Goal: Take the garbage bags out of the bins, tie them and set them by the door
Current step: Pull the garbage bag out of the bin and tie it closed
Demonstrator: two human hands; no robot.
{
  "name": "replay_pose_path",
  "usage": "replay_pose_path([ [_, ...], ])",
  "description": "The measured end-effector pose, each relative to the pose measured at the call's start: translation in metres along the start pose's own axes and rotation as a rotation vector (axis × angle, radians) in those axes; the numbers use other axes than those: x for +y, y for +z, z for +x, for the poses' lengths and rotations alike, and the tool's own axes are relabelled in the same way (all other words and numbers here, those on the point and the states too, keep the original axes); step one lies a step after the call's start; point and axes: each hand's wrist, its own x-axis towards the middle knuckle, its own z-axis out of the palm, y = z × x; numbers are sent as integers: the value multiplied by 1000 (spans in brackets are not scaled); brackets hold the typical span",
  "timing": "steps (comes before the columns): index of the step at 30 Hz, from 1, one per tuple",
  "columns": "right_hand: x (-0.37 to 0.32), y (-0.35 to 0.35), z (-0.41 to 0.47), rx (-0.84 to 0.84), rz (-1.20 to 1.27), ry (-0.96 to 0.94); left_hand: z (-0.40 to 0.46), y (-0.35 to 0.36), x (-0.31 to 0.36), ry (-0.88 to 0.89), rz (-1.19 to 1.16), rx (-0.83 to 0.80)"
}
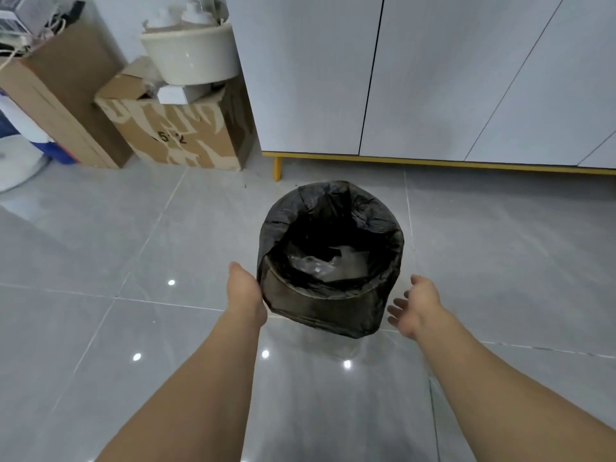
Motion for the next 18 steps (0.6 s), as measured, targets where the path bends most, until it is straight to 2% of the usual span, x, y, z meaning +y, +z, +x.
replay_pose_path([
  [6, 30, -9, 17, -116, 74, 165, 31, -18, -34, -218, 43, -154],
  [11, 31, -14, 6, -191, 131, 207, 21, -30, -39, -201, 135, -259],
  [15, 23, -18, -17, -264, 29, 184, -4, -38, -29, -166, 188, -313],
  [18, 16, -19, -39, -248, -32, 139, -27, -41, -15, -123, 301, -333],
])
